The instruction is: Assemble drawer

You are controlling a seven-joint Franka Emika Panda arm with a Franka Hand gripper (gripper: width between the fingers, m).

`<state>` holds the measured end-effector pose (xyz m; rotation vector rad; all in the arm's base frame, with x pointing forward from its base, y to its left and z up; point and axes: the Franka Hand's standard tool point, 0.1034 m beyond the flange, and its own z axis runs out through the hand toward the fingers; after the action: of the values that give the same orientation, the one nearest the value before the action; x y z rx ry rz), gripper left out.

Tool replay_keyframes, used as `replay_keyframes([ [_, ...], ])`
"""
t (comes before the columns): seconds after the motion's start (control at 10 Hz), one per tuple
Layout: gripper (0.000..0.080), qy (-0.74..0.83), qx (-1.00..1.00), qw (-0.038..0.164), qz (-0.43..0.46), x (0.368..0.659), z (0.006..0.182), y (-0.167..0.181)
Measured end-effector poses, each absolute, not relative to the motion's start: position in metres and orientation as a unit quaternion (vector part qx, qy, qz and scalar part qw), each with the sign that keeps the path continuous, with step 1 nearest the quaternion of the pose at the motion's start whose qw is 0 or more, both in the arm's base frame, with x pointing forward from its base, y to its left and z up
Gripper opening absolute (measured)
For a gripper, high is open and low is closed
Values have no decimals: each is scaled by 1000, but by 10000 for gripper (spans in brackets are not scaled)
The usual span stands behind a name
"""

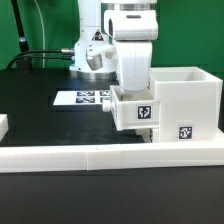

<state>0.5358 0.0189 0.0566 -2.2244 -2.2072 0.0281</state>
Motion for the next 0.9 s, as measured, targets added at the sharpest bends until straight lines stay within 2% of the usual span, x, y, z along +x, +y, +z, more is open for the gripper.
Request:
replay_keyframes([
  [0.1,304,-705,-709,7,16,535,61,18],
  [0.2,538,-705,-709,6,19,536,71,17],
  [0.3,538,-705,-708,7,25,536,81,18],
  [0.4,615,-702,-711,7,29,537,91,17],
  [0.5,639,-701,-712,3,30,539,105,13],
  [0.6,639,-706,-707,-1,32,543,119,7],
  [0.7,647,-714,-700,-5,30,542,127,-10],
  [0.9,649,-724,-688,6,39,528,117,-47],
])
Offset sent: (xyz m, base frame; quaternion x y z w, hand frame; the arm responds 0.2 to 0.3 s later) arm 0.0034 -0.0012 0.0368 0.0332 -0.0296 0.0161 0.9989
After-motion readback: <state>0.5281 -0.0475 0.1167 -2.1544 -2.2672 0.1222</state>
